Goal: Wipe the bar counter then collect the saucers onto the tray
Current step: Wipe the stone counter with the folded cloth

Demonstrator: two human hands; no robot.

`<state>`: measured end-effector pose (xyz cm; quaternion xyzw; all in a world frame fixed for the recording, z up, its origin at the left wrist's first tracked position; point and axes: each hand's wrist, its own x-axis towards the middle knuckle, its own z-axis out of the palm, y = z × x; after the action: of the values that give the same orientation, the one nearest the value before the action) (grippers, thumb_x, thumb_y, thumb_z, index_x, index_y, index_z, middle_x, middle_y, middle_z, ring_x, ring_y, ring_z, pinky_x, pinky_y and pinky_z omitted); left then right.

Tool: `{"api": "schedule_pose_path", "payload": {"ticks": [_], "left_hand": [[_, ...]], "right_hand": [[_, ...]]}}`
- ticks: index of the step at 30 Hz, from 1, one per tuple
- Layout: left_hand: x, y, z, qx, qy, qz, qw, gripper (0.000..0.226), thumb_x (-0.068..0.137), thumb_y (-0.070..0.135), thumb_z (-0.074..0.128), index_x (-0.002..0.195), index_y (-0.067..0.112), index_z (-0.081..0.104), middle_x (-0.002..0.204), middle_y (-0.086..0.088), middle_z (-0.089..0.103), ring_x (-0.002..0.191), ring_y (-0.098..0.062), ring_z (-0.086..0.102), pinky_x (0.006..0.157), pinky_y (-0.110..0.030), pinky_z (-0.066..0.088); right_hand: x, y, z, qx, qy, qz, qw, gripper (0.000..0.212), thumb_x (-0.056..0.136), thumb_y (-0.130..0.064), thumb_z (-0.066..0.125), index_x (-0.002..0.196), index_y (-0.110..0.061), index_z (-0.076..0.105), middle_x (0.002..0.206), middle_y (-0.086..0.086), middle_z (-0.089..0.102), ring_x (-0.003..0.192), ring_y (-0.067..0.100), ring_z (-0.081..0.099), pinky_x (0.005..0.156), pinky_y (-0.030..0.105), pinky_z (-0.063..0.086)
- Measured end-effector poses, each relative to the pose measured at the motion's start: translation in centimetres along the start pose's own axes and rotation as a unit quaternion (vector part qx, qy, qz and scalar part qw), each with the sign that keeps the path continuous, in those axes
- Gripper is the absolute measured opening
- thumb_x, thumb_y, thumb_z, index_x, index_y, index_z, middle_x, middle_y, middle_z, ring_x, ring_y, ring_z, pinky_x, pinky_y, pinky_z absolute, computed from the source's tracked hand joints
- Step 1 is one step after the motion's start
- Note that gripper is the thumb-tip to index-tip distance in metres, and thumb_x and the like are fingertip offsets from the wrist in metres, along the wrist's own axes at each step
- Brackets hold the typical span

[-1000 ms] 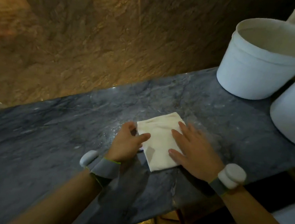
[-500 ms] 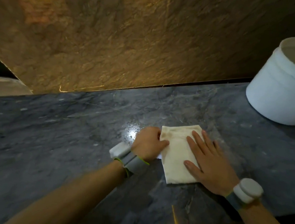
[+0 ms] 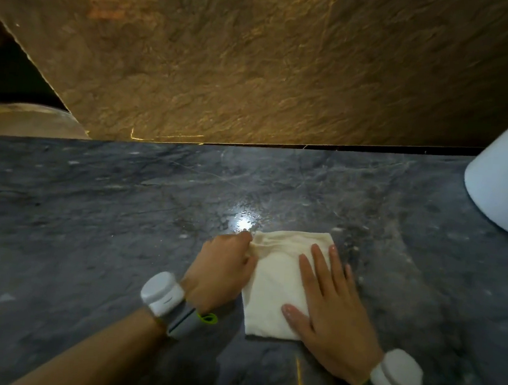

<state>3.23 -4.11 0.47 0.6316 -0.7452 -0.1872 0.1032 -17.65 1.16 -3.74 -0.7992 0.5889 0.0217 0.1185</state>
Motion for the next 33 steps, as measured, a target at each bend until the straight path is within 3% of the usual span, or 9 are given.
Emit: {"api": "schedule_pose_path", "payload": {"ticks": [2, 4, 5, 8, 10, 14, 24, 28, 33], "left_hand": [[-1.0, -0.9, -0.1, -0.006, 0.035, 0.020, 0.999, 0.013, 0.088, 0.024, 0.052, 0.100, 0.021, 0.048, 0.105, -0.004, 0.059, 0.098, -0.027, 0.057, 0.073, -0.032, 0.040], [-1.8, -1.4, 0.4, 0.011, 0.067, 0.075, 0.995, 0.044, 0.088, 0.020, 0.059, 0.129, 0.015, 0.044, 0.135, -0.010, 0.044, 0.122, -0.029, 0.046, 0.098, -0.037, 0.044], [-2.3, -1.5, 0.6, 0.036, 0.077, 0.110, 0.990, 0.049, 0.089, 0.023, 0.059, 0.135, 0.012, 0.042, 0.144, -0.014, 0.038, 0.131, -0.032, 0.040, 0.106, -0.042, 0.041], [-4.0, -1.2, 2.0, 0.158, 0.016, 0.194, 0.968, 0.058, 0.094, 0.047, 0.043, 0.141, 0.011, 0.041, 0.155, -0.012, 0.031, 0.144, -0.032, 0.025, 0.113, -0.055, 0.028], [-4.8, -1.2, 2.9, 0.189, -0.036, 0.183, 0.964, 0.072, 0.094, 0.061, 0.028, 0.147, 0.013, 0.032, 0.158, -0.006, 0.024, 0.148, -0.025, 0.013, 0.117, -0.057, 0.016], [-4.7, -1.5, 3.4, 0.193, -0.061, 0.161, 0.966, 0.091, 0.087, 0.074, 0.020, 0.152, 0.011, 0.016, 0.161, -0.005, 0.009, 0.149, -0.024, 0.001, 0.118, -0.057, 0.001], [0.6, -2.5, 2.4, 0.166, -0.061, 0.126, 0.976, 0.079, 0.087, 0.053, 0.026, 0.152, 0.015, 0.001, 0.162, -0.002, -0.002, 0.148, -0.018, -0.006, 0.116, -0.048, -0.010], [5.2, -4.2, 0.5, 0.191, -0.066, 0.118, 0.972, 0.073, 0.093, 0.049, 0.026, 0.153, 0.016, 0.000, 0.162, -0.002, 0.000, 0.149, -0.018, -0.003, 0.119, -0.052, -0.005], [6.1, -5.7, -0.3, 0.218, -0.065, 0.138, 0.964, 0.073, 0.093, 0.051, 0.023, 0.153, 0.016, 0.000, 0.162, -0.002, 0.000, 0.149, -0.020, -0.005, 0.118, -0.050, -0.009]], "right_hand": [[0.0, -0.8, -0.1, 0.006, -0.002, -0.009, 1.000, 0.087, 0.088, -0.074, 0.008, 0.154, -0.020, -0.009, 0.161, 0.007, -0.020, 0.147, 0.029, -0.022, 0.118, 0.051, -0.001], [-0.1, -0.3, -0.3, -0.007, -0.021, -0.028, 0.999, 0.089, 0.084, -0.077, 0.001, 0.151, -0.022, -0.017, 0.158, 0.004, -0.028, 0.144, 0.027, -0.030, 0.118, 0.053, -0.007], [-0.1, 0.3, -0.7, -0.023, -0.031, -0.043, 0.998, 0.089, 0.084, -0.077, 0.002, 0.152, -0.022, -0.015, 0.158, 0.004, -0.027, 0.144, 0.027, -0.029, 0.117, 0.055, -0.008], [-0.2, 1.9, -2.0, -0.083, -0.033, -0.093, 0.992, 0.088, 0.088, -0.072, 0.018, 0.153, -0.014, 0.020, 0.162, 0.012, 0.009, 0.148, 0.034, 0.003, 0.115, 0.062, 0.009], [0.0, 2.3, -2.3, -0.107, -0.037, -0.117, 0.987, 0.085, 0.089, -0.069, 0.024, 0.149, -0.009, 0.032, 0.158, 0.016, 0.024, 0.146, 0.036, 0.017, 0.108, 0.062, 0.015], [0.7, 2.3, -1.7, -0.119, -0.027, -0.142, 0.982, 0.087, 0.089, -0.070, 0.026, 0.152, -0.010, 0.023, 0.160, 0.014, 0.017, 0.147, 0.035, 0.012, 0.110, 0.058, 0.011], [6.2, 1.3, -1.2, -0.088, -0.029, -0.101, 0.991, 0.096, 0.083, -0.080, 0.010, 0.151, -0.018, -0.016, 0.161, 0.008, -0.017, 0.147, 0.024, -0.021, 0.118, 0.049, -0.006], [11.4, 1.0, -1.9, -0.073, -0.024, -0.095, 0.992, 0.095, 0.082, -0.079, 0.009, 0.151, -0.019, -0.015, 0.161, 0.007, -0.017, 0.147, 0.027, -0.019, 0.119, 0.051, -0.007], [13.0, 0.2, -1.6, -0.079, -0.014, -0.085, 0.993, 0.095, 0.081, -0.080, 0.009, 0.151, -0.022, -0.017, 0.161, 0.007, -0.019, 0.147, 0.027, -0.020, 0.115, 0.049, -0.011]]}}
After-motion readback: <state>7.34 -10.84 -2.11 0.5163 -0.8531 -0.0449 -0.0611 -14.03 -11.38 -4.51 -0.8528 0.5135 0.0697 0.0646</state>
